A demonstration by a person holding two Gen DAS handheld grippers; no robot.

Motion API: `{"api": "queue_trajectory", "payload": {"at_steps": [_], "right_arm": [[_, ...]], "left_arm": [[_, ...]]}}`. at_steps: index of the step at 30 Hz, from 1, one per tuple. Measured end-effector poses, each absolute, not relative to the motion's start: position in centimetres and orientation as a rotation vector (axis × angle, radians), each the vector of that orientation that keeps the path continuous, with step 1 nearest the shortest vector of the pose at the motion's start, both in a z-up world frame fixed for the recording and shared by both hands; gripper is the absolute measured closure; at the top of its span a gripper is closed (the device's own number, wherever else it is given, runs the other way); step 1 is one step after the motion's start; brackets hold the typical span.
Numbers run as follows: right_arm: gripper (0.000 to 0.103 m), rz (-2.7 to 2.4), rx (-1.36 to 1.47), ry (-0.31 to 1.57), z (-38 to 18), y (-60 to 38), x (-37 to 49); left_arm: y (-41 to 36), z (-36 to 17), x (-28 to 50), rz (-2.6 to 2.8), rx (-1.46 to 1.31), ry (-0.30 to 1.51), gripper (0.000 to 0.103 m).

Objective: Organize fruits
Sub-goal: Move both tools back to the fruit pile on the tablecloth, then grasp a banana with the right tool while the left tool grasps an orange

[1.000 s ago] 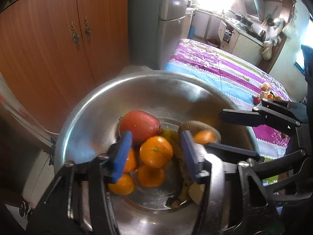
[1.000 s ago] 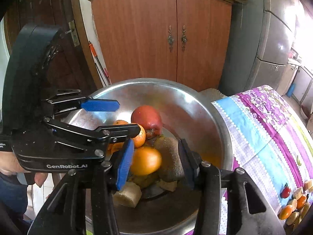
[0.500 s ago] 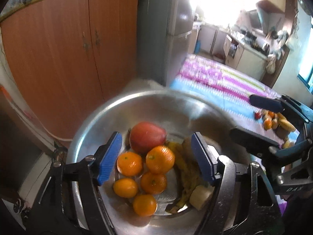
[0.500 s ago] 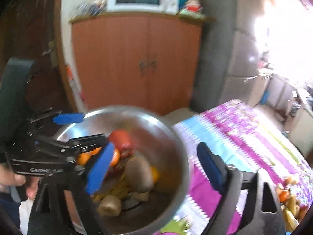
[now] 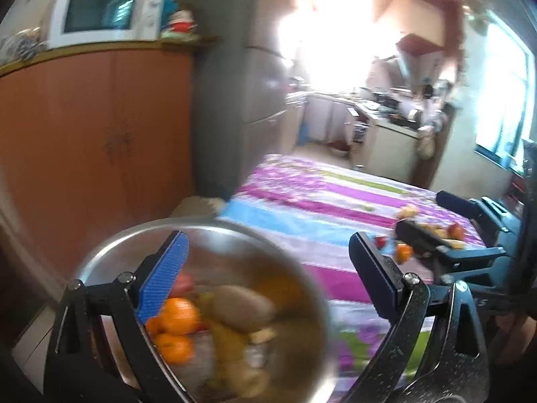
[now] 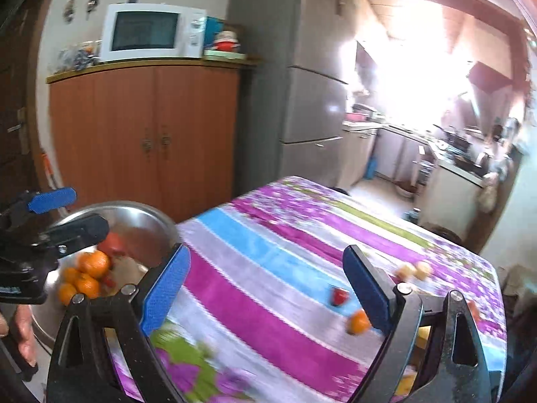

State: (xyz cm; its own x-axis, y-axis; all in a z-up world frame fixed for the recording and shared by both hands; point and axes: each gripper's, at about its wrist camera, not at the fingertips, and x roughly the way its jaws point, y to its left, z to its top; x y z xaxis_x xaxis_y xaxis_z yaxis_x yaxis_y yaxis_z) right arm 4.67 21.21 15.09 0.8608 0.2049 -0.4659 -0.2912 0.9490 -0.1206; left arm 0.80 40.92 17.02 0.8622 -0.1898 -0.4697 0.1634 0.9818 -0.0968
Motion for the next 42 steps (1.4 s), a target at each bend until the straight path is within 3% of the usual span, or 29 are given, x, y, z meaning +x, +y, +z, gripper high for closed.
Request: {"api": "queue_trajectory", "payload": {"at_steps": [7, 18, 22, 30, 32, 34, 42], "right_arm": [[0.009, 0.154, -0.151, 0.489, 14.9, 10.7, 3.6], [0.009, -0.021, 0.126, 0.531, 13.1, -7.8, 2.4], [0.009, -0.008, 0.198, 0.529, 12.5, -9.4, 1.8], [0.009, 0.005, 0.217, 0.534, 12.3, -9.5, 2.2], [0.009, 0.008, 0.220, 0.542, 12.0, -9.5, 2.3], [0.009, 0.011, 0.213, 0.547, 11.9, -9.4, 2.3], [0.020, 0.116, -0.028, 0.639, 12.0, -7.1, 3.7]], "left_arm": [[32.8, 16.7, 1.5, -0.386, -0.004, 0.512, 0.006], [21.4, 9.3, 7.0, -0.560, 0.141, 0.713, 0.007], [20.7, 6.5, 9.8, -0.543, 0.108, 0.805, 0.023], [18.2, 4.0, 12.6, -0.541, 0.144, 0.868, 0.029], [17.7, 3.9, 13.1, -0.548, 0.145, 0.874, 0.039], [17.4, 3.6, 13.5, -0.550, 0.161, 0.893, 0.066], [18.4, 3.4, 13.2, -0.598, 0.101, 0.918, 0.068]]}}
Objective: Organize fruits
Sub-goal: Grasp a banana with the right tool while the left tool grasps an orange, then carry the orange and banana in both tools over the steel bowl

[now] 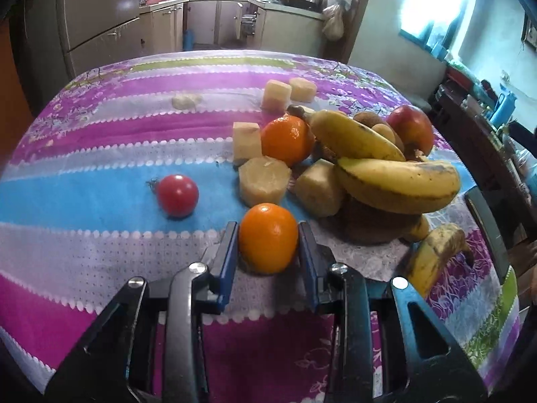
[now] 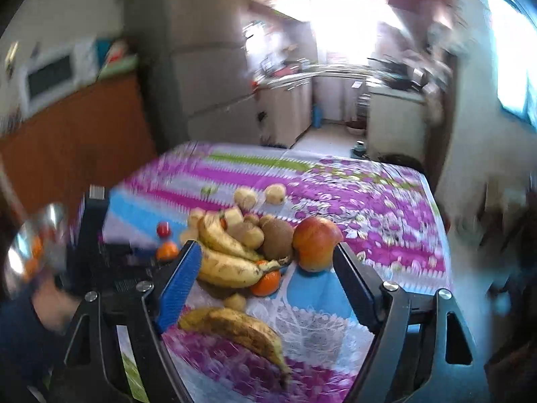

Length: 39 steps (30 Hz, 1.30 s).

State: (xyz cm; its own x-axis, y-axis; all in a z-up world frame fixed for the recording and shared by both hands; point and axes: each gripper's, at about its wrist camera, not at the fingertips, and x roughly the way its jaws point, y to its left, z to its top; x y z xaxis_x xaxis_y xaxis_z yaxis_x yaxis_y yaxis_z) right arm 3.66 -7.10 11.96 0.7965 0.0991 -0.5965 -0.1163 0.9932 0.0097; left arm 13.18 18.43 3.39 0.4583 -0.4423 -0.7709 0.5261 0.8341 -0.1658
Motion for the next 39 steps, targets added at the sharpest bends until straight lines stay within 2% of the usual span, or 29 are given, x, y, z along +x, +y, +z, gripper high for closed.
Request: {"api": "queue_trajectory", "payload": {"at_steps": [8, 12, 15, 18, 20, 23, 28, 33, 39], "right_arm": [[0.021, 0.291, -0.617, 0.831, 8.2, 0.7, 7.7], [0.023, 0.317, -0.676, 0.887, 6.2, 1.6, 9.4], [0.031, 0.310, -0.699, 0.901, 5.1, 1.9, 10.7], [0.034, 0.319, -0.680, 0.915, 4.5, 1.9, 11.4], [0.050, 0.341, -0.654, 0.926, 4.7, 1.9, 11.2], [0.059, 0.338, -0.634, 0.904, 5.5, 1.9, 10.1], [0.071, 0.380, -0.434, 0.861, 9.0, -0.2, 8.3], [0.073, 0.384, -0.280, 0.827, 10.8, -2.2, 6.7], [0.072, 0.347, -0.153, 0.890, 8.7, -3.9, 6.3]], "left_arm": [[19.4, 3.3, 13.9, -0.644, 0.013, 0.941, 0.068], [19.4, 3.3, 13.9, -0.657, 0.002, 0.944, 0.068], [19.3, 3.3, 13.9, -0.662, 0.005, 0.944, 0.068], [19.4, 3.3, 14.0, -0.664, 0.002, 0.945, 0.068], [19.4, 3.3, 14.0, -0.661, 0.004, 0.944, 0.068], [19.4, 3.4, 13.8, -0.653, 0.009, 0.935, 0.068], [19.3, 4.1, 12.8, -0.650, 0.019, 0.902, 0.068], [19.2, 4.6, 12.1, -0.652, 0.017, 0.888, 0.068], [19.3, 4.0, 11.8, -0.648, 0.015, 0.911, 0.068]]}}
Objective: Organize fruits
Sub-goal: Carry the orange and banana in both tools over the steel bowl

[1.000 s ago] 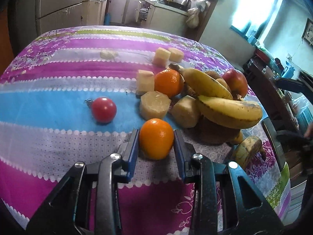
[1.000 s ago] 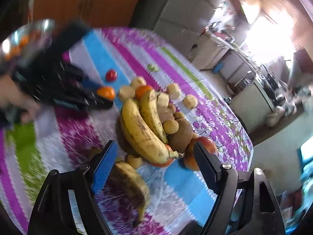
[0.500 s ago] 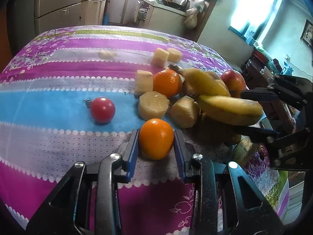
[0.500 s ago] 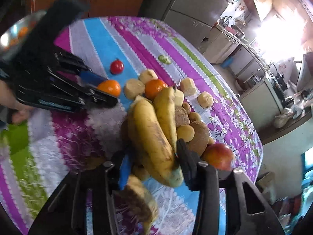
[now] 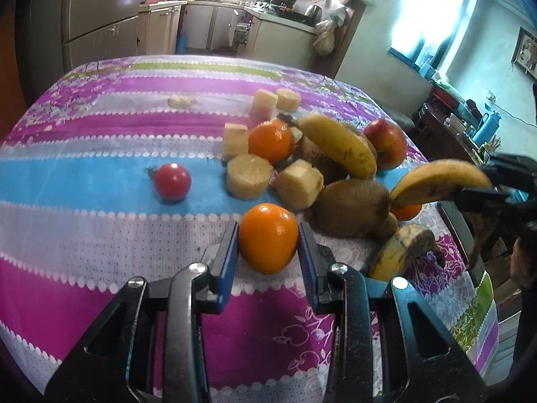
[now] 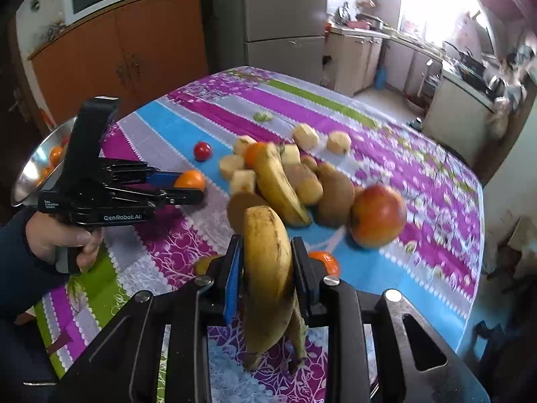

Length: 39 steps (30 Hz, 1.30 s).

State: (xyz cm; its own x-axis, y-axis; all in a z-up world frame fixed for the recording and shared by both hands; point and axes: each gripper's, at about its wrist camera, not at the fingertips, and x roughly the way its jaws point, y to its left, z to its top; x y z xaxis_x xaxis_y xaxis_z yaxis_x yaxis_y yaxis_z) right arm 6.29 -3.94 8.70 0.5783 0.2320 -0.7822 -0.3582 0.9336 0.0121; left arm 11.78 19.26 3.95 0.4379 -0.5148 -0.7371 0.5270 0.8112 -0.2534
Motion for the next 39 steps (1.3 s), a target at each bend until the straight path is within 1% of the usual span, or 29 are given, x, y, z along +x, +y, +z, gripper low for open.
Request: {"api": "queue_trajectory", "payload": {"at_steps": [7, 13, 17, 23, 27, 32, 35, 39], "right_arm": [[0.071, 0.323, -0.164, 0.941, 7.2, -4.0, 6.2], [0.073, 0.285, -0.173, 0.929, 7.0, -4.0, 6.1], [0.073, 0.263, -0.155, 0.836, 9.7, -4.2, 5.3], [0.073, 0.272, -0.147, 0.724, 15.3, -2.5, 5.1], [0.073, 0.346, -0.107, 0.638, 19.8, 0.6, 5.6], [0.073, 0.504, -0.093, 0.562, 24.3, 7.4, 6.8], [0.073, 0.597, -0.108, 0.551, 25.5, 12.4, 7.7], [0.073, 0.702, -0.117, 0.577, 25.5, 18.7, 9.2]], "left_arm": [[19.0, 3.8, 11.8, -0.657, 0.019, 0.916, 0.068], [19.3, 4.4, 11.4, -0.646, 0.011, 0.891, 0.068], [20.5, 6.6, 10.2, -0.648, -0.025, 0.834, 0.068], [23.5, 13.2, 7.0, -0.638, -0.031, 0.701, 0.068], [27.8, 17.6, 4.6, -0.586, -0.031, 0.618, 0.068], [36.8, 21.8, 2.0, -0.427, -0.033, 0.533, 0.068], [42.6, 23.2, 1.1, -0.301, -0.034, 0.511, 0.068], [49.2, 23.4, 1.7, -0.197, -0.073, 0.548, 0.068]]}}
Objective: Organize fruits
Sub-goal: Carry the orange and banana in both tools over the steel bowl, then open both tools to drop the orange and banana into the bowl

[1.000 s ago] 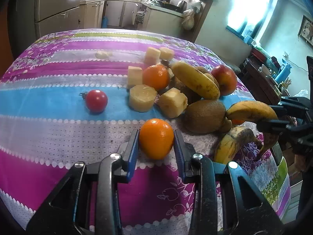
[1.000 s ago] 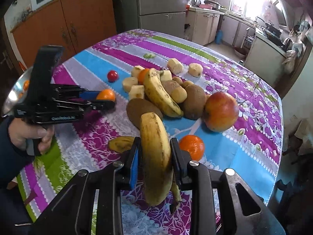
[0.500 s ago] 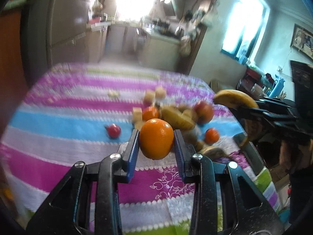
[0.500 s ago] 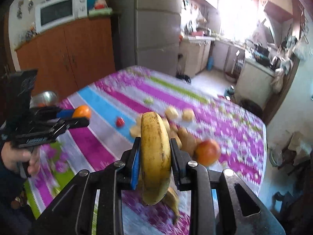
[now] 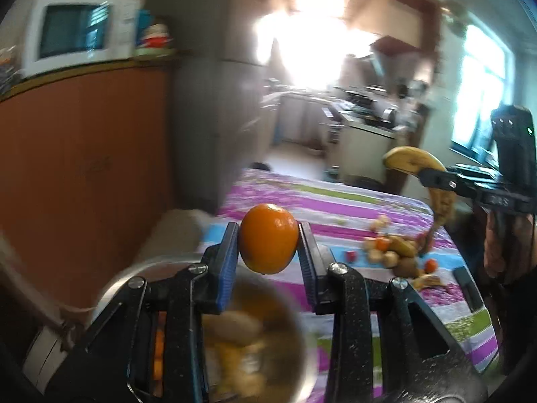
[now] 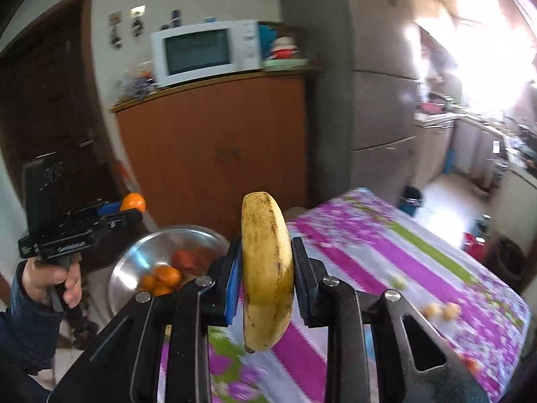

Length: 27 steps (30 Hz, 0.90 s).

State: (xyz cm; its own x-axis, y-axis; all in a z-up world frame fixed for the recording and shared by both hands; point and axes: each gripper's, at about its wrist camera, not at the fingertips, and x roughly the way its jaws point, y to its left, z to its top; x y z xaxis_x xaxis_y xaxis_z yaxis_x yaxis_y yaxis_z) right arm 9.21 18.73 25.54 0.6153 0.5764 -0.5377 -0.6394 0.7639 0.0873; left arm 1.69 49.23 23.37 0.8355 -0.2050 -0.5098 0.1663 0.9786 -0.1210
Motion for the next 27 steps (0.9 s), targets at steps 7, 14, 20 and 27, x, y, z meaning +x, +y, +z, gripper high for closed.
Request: {"api": "queue_trajectory", "payload": {"at_steps": [7, 14, 20, 27], "right_arm": [[0.073, 0.803, -0.168, 0.693, 22.2, 28.6, 11.5], [0.073, 0.799, -0.235, 0.822, 17.1, 33.5, 13.2], [0.073, 0.791, -0.266, 0.897, 13.7, 34.6, 14.1], [0.073, 0.790, -0.285, 0.926, 12.6, 35.2, 14.1]], "left_arm": [[53.5, 19.2, 5.0, -0.143, -0.088, 0.697, 0.068], [52.0, 13.7, 8.1, -0.172, -0.049, 0.849, 0.068], [51.2, 12.7, 9.3, -0.185, -0.045, 0.898, 0.068], [52.0, 12.2, 9.1, -0.202, -0.040, 0.924, 0.068]]}}
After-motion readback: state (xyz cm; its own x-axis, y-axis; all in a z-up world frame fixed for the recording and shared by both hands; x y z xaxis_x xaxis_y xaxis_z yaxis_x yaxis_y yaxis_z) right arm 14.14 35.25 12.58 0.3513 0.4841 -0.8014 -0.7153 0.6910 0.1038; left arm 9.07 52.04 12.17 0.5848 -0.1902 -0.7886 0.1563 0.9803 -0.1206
